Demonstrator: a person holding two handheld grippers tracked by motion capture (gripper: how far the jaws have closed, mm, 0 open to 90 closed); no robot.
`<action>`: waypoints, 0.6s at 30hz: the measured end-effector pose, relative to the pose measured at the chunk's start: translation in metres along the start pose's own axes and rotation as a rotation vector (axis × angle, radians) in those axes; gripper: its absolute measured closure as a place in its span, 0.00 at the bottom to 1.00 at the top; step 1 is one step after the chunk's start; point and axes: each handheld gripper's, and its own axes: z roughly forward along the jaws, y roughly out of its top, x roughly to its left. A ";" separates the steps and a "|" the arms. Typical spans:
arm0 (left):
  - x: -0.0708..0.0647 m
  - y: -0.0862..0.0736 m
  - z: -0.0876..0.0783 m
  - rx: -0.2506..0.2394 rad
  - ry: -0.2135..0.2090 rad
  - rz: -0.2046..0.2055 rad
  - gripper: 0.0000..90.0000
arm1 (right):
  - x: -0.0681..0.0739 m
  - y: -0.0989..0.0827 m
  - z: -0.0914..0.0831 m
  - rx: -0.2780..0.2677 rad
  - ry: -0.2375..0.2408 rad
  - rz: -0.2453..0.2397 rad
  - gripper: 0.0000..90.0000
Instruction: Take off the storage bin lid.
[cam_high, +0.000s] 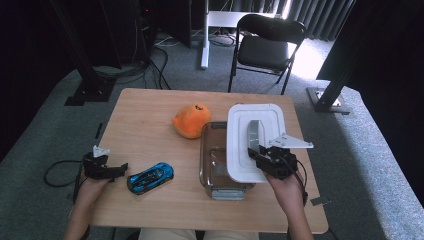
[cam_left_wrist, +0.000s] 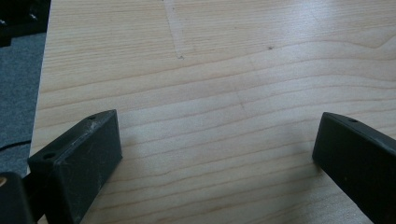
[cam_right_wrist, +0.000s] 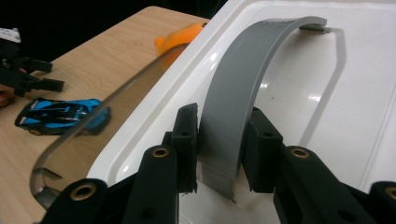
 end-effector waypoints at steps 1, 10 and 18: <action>0.000 0.000 0.000 0.000 0.000 0.000 0.02 | -0.002 -0.001 -0.002 -0.002 -0.007 0.003 0.77; 0.000 0.000 0.000 0.000 0.000 0.000 0.02 | -0.024 -0.015 -0.020 -0.007 -0.065 0.040 0.77; 0.000 0.000 0.000 0.000 0.000 0.000 0.02 | -0.047 -0.031 -0.037 0.002 -0.129 0.072 0.77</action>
